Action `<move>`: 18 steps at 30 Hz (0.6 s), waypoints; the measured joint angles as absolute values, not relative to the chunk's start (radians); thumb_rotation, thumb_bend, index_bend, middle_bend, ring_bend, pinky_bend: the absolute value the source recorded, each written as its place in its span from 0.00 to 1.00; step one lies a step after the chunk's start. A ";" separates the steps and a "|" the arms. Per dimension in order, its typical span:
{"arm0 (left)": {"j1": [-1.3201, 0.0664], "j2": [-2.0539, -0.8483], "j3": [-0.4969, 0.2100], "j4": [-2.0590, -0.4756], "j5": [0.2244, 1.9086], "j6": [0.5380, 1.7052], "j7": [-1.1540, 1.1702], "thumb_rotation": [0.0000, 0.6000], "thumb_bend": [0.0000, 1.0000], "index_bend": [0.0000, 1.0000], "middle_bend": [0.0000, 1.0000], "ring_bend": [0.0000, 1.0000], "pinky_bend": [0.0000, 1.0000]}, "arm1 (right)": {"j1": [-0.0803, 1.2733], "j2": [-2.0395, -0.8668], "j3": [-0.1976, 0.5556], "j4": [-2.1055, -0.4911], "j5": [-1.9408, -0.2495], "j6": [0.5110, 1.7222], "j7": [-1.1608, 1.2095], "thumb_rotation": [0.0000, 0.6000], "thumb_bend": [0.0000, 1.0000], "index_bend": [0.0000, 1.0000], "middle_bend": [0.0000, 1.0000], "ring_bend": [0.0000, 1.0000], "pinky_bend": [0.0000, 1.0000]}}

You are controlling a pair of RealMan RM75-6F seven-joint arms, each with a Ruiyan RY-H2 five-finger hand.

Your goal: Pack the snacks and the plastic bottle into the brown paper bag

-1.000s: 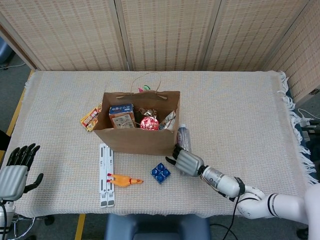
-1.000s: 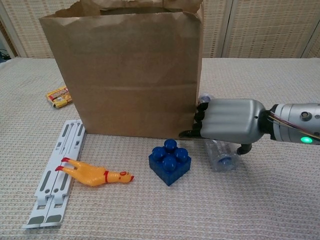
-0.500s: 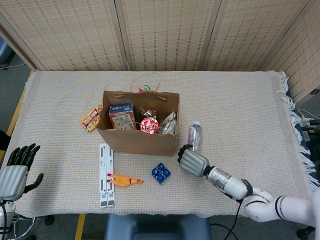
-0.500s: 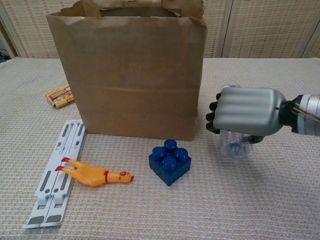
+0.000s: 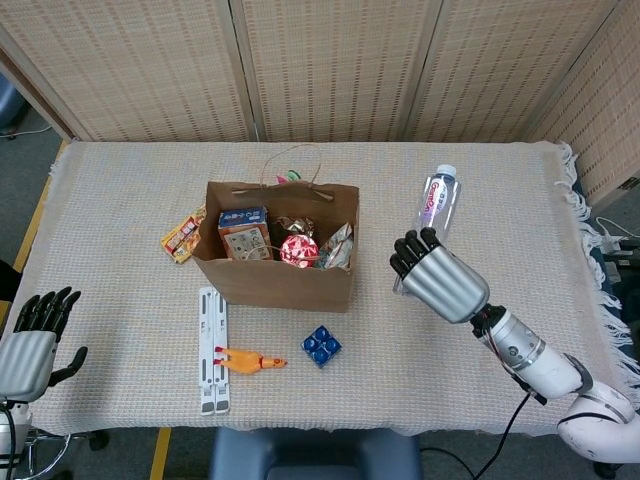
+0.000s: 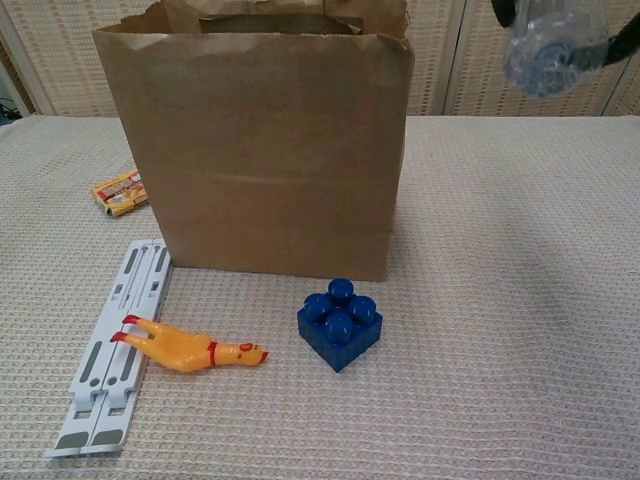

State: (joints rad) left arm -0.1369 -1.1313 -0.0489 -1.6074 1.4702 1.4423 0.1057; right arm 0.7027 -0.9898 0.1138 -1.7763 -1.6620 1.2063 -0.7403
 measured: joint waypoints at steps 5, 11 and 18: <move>-0.137 -1.130 -0.048 -1.607 1.471 1.442 0.103 1.00 0.35 0.04 0.00 0.00 0.00 | 0.756 -0.966 0.219 -1.839 -1.580 1.164 -0.831 1.00 0.29 0.65 0.57 0.58 0.63; -0.138 -1.128 -0.047 -1.605 1.473 1.439 0.091 1.00 0.36 0.03 0.00 0.00 0.00 | 0.886 -1.018 0.305 -1.861 -1.402 1.059 -1.046 1.00 0.29 0.65 0.57 0.58 0.63; -0.142 -1.122 -0.046 -1.600 1.477 1.430 0.066 1.00 0.35 0.04 0.00 0.00 0.00 | 1.076 -1.170 0.347 -1.795 -1.219 0.980 -1.357 1.00 0.29 0.65 0.57 0.58 0.63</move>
State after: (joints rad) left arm -0.1415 -1.1215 -0.0457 -1.5996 1.4768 1.4303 0.0662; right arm 1.0759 -1.1701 0.3468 -1.7949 -1.2191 0.9795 -1.3573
